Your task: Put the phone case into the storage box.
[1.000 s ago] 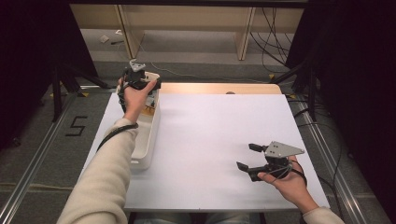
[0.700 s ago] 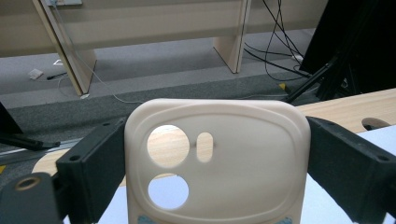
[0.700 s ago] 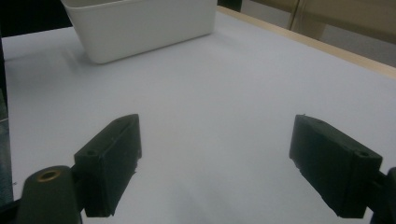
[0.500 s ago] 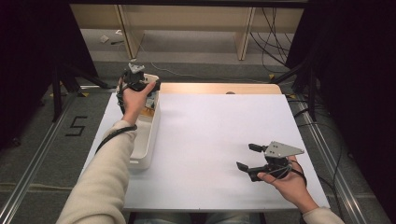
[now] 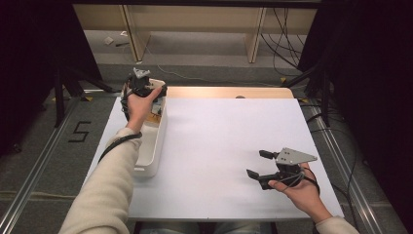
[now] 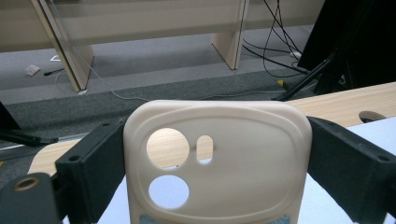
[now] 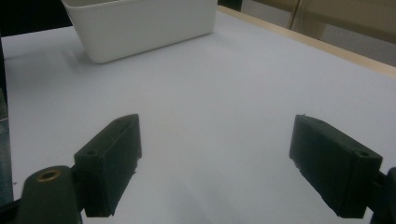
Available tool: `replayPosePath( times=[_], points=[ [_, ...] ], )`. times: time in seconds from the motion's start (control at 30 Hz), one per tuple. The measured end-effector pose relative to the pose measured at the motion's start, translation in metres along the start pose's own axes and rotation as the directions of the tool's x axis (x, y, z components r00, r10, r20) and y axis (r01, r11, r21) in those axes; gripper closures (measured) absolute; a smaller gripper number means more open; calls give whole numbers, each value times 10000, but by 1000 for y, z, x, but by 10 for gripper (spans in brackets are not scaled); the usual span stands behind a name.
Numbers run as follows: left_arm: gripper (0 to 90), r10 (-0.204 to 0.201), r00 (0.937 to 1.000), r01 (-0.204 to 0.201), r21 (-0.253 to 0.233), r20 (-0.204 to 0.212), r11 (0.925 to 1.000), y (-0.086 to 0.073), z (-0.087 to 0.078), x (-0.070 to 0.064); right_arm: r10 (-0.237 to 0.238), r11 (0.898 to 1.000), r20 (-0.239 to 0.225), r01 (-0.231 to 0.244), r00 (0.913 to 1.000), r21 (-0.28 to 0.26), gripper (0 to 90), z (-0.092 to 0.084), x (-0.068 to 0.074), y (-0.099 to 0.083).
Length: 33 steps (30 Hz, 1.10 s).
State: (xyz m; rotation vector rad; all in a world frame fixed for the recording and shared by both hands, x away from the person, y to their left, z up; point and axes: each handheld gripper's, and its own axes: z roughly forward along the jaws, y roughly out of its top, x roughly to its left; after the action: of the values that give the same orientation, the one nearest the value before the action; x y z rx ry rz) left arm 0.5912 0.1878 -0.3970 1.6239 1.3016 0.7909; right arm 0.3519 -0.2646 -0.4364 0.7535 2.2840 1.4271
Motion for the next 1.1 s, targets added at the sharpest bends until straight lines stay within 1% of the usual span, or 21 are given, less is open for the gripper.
replayPosePath(
  times=[0.57,1.1],
  points=[
    [92,-13,10000,13,216,2,9998,-5,-1,2,0,10000,-17,0,10000,11,178,0,0,0],
    [91,-24,10000,23,280,26,9996,-7,-2,4,-8,10000,-19,8,10000,22,178,0,0,0]
  ],
)
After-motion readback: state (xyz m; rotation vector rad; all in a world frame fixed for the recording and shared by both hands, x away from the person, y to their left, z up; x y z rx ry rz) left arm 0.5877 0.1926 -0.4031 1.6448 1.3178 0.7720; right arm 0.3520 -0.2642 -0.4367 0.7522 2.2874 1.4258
